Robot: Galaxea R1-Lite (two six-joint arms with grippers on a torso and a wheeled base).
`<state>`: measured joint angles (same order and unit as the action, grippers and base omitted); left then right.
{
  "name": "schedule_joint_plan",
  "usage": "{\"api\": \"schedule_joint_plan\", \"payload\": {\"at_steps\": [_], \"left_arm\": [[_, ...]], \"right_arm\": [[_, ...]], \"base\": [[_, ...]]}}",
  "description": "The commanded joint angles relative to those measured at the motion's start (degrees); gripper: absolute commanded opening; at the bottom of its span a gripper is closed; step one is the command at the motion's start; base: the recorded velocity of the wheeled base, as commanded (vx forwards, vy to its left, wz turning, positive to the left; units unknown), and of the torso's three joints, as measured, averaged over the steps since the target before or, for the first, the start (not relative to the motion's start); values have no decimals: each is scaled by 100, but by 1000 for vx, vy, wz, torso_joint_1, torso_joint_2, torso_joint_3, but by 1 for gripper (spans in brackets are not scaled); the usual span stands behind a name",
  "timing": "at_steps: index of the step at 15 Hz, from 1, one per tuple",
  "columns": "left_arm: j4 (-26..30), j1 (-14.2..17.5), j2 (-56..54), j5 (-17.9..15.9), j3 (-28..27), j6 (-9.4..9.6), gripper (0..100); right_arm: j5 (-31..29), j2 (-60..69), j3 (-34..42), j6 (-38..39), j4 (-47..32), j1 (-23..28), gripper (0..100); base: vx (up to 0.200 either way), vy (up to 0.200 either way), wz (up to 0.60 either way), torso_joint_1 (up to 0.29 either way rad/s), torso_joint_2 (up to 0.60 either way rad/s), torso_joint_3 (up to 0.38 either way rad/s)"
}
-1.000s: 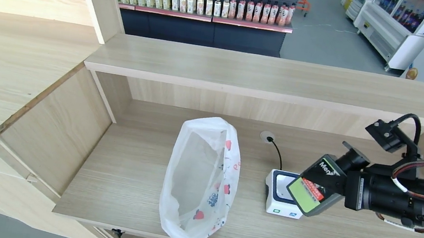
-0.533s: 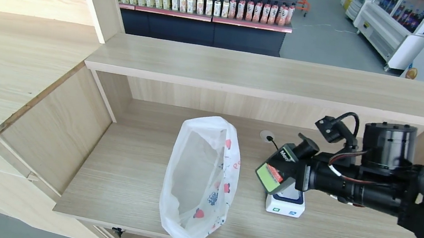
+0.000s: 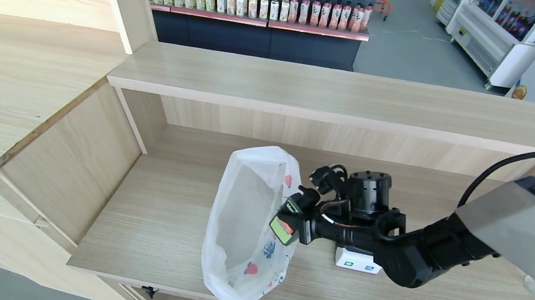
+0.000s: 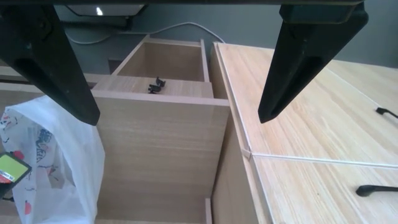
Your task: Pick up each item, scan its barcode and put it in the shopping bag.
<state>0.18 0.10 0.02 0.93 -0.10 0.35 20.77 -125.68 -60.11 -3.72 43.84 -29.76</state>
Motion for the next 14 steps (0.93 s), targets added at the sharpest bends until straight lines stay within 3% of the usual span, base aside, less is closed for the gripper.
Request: {"api": "schedule_joint_plan", "payload": {"at_steps": [1,7,13,14], "left_arm": [[-1,-1,-2,4,1,0,100],[-1,-1,-2,4,1,0,100],[-1,-1,-2,4,1,0,100],[-1,-1,-2,4,1,0,100]], "right_arm": [[-3,-501,-308,-208,-7,-171,0],[-3,-914,-625,-1913,-7,-171,0],[-3,-1239,-1275,-1966,20,-382,0],[-3,-1239,-1257,-1984,20,-390,100]], "base": [[0,0,0,0,0,0],[0,0,0,0,0,0],[0,0,0,0,0,0],[0,0,0,0,0,0]]}}
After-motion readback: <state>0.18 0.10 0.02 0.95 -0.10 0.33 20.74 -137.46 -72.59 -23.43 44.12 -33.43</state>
